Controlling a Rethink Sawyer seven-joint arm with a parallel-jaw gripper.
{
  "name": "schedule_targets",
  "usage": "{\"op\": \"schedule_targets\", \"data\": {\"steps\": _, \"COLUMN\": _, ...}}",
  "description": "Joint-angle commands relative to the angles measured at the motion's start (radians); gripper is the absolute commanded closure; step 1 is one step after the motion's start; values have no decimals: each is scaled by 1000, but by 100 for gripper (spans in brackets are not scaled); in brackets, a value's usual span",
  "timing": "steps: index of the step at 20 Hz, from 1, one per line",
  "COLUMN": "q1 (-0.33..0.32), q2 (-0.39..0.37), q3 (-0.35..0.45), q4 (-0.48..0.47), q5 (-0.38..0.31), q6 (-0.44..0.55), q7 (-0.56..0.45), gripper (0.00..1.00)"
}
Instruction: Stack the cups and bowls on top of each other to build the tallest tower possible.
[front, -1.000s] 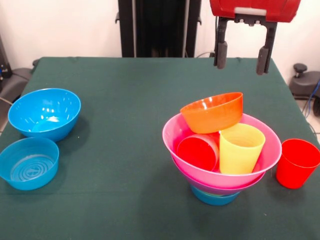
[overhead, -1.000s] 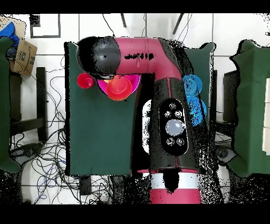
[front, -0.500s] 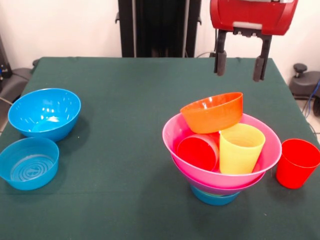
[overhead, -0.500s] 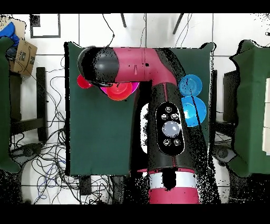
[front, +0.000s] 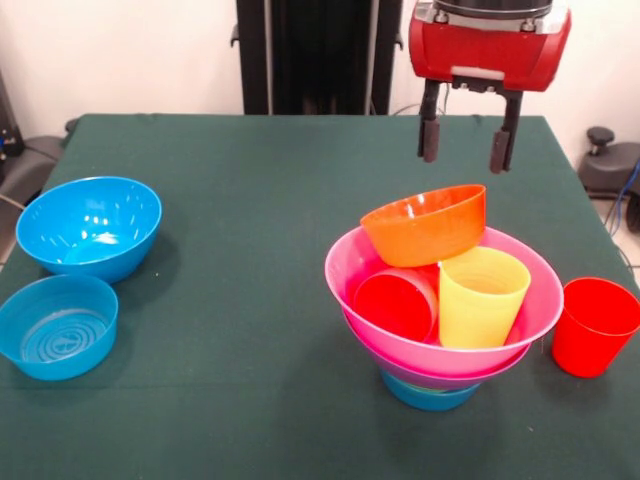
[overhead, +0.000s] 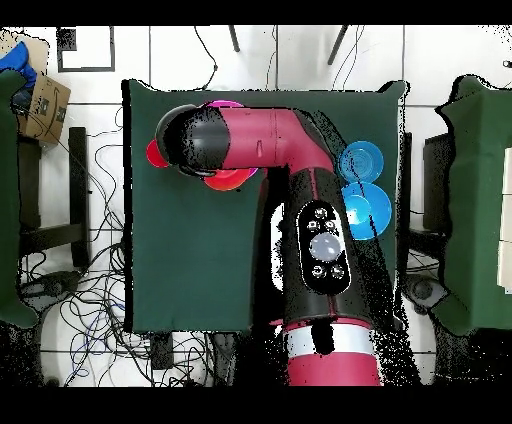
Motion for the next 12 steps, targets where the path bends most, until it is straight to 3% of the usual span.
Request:
{"op": "schedule_targets", "data": {"steps": 1, "q1": -33, "q2": 31, "q3": 41, "q4": 98, "q5": -9, "q6": -54, "q7": -17, "gripper": 0}}
{"op": "schedule_targets", "data": {"steps": 12, "q1": -28, "q2": 61, "q3": 53, "q4": 49, "q5": -10, "q6": -115, "q7": 9, "gripper": 0}}
